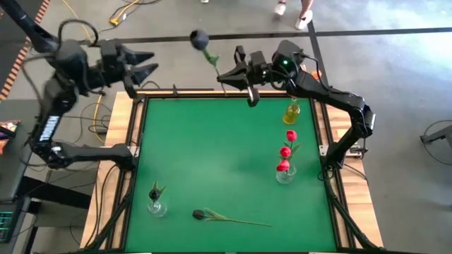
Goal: Sort flowers into vase by color
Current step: Put the top black tulip into the bottom transparent flower vase
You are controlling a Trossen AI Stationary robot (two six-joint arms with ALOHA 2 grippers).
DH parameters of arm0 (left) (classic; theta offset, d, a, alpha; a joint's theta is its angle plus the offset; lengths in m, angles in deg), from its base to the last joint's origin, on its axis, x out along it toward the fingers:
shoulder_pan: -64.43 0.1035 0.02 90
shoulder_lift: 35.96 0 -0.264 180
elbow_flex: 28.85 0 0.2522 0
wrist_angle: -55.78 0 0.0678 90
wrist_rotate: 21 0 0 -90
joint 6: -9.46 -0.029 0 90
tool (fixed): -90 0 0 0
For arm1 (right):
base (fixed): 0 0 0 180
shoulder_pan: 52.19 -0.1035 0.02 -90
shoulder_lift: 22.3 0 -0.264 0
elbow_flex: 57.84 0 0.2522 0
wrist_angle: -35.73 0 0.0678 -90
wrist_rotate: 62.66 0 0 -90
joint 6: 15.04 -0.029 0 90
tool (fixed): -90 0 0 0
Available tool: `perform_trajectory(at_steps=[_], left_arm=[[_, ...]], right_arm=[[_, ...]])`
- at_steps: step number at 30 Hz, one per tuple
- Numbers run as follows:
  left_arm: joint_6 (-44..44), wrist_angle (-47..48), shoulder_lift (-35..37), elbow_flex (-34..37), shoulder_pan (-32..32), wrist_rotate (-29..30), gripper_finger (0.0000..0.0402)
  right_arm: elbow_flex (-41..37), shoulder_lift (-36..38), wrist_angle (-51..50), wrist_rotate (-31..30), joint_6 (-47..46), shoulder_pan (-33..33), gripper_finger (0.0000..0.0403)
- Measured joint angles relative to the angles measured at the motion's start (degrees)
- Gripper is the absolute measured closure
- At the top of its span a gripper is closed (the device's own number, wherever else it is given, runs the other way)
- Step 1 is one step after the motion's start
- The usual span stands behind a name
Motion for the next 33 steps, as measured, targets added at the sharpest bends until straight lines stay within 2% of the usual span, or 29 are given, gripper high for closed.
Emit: perform_trajectory(at_steps=[4, 8, 12, 16, 19, 22, 26, 33], left_arm=[[8.23, -22.46, 3.56, 16.07, -3.22, -4.51, 0.0203], [13.07, -40.72, 4.26, 28.4, -7.63, -2.74, 0.0203], [13.82, -53.85, 3.28, 35.62, -11.6, 1.11, 0.0203], [13.15, -62.05, 0.04, 38.66, -16.46, 2.57, 0.0204], [10.12, -65.27, -3.04, 38.72, -20.03, 2.47, 0.0211], [6.22, -68.89, -4.94, 38.72, -22.19, 5.06, 0.022], [3.3, -72.37, -6.06, 38.72, -23.0, 8.41, 0.0225], [4.49, -72.46, -6.02, 38.72, -23.0, 6.97, 0.0225]], right_arm=[[0.0, 0.0, 0.06, -0.04, -4.46, -0.24, 0.038], [-0.02, -0.04, -1.0, -0.09, -6.37, -1.94, 0.038], [-0.04, -0.04, -2.31, -1.21, -6.52, -3.92, 0.038], [-0.04, -0.17, -2.92, -1.93, -6.22, -5.01, 0.0379], [-0.04, -0.41, -4.49, -3.18, -5.32, -5.63, 0.0379], [-0.09, -0.5, -5.82, -3.61, -4.99, -5.64, 0.0379], [-0.09, -0.46, -6.34, -3.66, -4.97, -5.58, 0.0379], [-0.09, -0.46, -8.8, -5.34, -3.12, -5.58, 0.0379]])
